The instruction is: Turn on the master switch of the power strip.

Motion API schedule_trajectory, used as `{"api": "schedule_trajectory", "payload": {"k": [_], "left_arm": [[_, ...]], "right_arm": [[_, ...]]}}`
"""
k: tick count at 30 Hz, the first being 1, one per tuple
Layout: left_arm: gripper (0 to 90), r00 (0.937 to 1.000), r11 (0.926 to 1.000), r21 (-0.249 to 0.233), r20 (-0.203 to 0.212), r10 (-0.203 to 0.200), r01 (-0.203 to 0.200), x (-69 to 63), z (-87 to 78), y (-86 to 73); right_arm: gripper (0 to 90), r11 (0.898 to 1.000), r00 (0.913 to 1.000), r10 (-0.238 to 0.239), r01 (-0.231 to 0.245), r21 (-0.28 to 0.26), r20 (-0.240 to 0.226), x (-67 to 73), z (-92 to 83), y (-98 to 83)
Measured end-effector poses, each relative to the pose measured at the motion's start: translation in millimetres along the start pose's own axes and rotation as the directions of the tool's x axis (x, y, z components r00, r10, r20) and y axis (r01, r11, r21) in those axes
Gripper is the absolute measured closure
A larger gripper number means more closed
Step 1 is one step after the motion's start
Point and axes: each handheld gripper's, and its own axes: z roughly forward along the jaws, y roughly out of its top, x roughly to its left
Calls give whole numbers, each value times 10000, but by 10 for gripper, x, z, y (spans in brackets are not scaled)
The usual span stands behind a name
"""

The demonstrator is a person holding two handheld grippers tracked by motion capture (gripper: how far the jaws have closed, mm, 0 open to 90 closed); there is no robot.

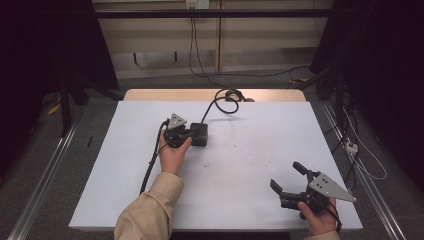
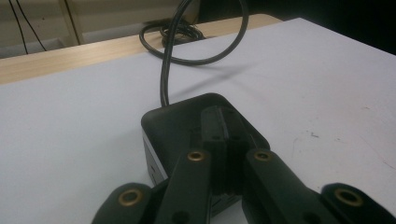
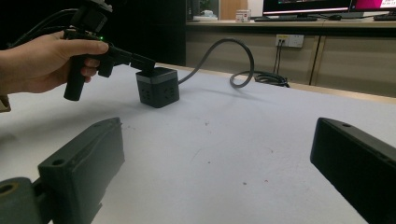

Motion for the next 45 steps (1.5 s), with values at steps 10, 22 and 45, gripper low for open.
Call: {"api": "schedule_trajectory", "payload": {"k": [10, 22, 45], "left_arm": [[824, 9993, 9990, -259, 39, -373, 374, 45, -41, 6], [563, 9975, 9979, -221, 363, -603, 612, 29, -105, 37], [239, 9901, 9943, -75, 930, -1052, 1064, 0, -149, 45]], "right_arm": [[24, 10000, 10000, 26, -26, 21, -42, -13, 15, -6], [24, 10000, 10000, 7, -7, 65, -22, -8, 13, -5], [24, 10000, 10000, 26, -26, 77, -16, -22, 29, -12]]}}
